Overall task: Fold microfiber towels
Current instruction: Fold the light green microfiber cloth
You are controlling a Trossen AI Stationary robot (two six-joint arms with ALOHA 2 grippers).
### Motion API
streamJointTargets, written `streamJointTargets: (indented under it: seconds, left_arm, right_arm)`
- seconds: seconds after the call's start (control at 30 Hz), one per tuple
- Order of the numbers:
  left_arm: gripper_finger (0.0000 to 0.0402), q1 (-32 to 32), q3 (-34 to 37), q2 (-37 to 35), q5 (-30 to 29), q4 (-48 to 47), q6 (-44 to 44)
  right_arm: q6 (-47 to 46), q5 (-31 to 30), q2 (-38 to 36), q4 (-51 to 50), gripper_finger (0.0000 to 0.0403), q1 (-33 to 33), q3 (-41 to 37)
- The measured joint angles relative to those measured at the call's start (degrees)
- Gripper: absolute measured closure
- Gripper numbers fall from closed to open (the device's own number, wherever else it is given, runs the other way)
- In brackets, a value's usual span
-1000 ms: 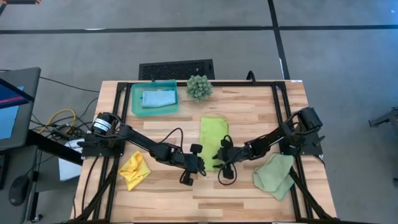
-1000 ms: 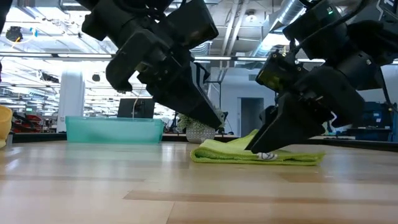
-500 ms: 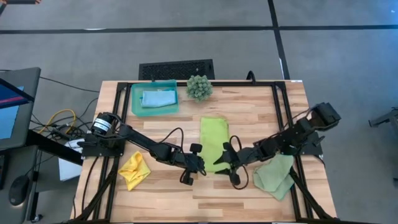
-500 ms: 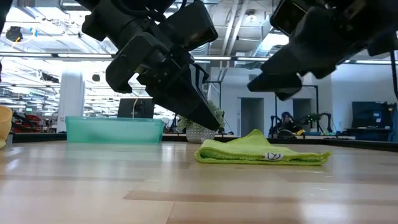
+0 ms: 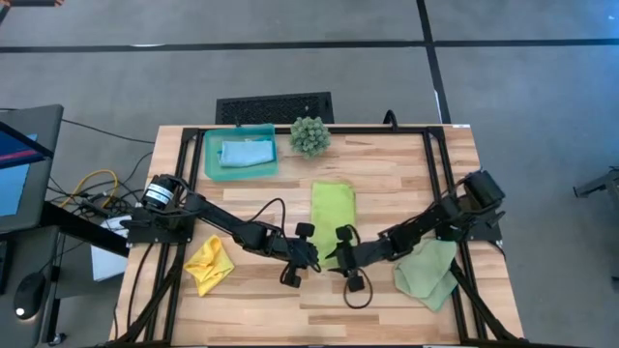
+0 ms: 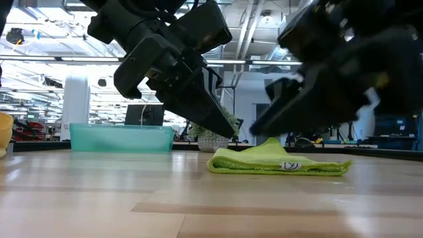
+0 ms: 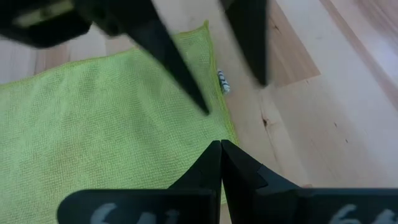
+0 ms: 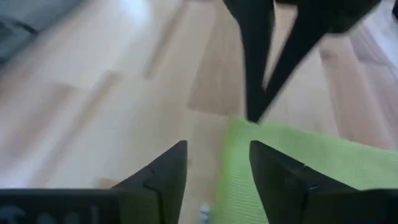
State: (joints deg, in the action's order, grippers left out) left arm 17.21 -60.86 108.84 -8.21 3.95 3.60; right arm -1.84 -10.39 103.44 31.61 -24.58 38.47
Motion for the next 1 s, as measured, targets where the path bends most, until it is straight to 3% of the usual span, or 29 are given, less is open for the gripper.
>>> streamJointTargets:
  seconds: [0.2,0.43,0.63,0.83,1.0]
  left_arm:
    - [0.0401,0.00,0.02,0.02,0.00,-0.64,-0.15]
    - [0.0401,0.00,0.02,0.02,0.00,-0.60,0.67]
    - [0.0401,-1.66,0.02,0.02,-0.05,-0.47,6.65]
    - [0.0401,-3.95,0.02,0.02,0.41,-5.40,0.51]
    - [0.0401,-1.69,0.02,0.02,-0.74,-7.38,-4.02]
  right_arm:
    - [-0.01,-0.18,-0.40,-13.34,0.0255,0.83,2.82]
    - [0.60,-0.18,-1.99,-13.03,0.0292,0.83,2.66]
    - [3.21,-0.07,-1.96,-14.64,0.0295,2.24,2.62]
    - [1.86,-0.21,-2.00,-22.07,0.0295,3.31,2.66]
    - [1.29,-0.49,-2.25,-19.86,0.0295,2.76,0.41]
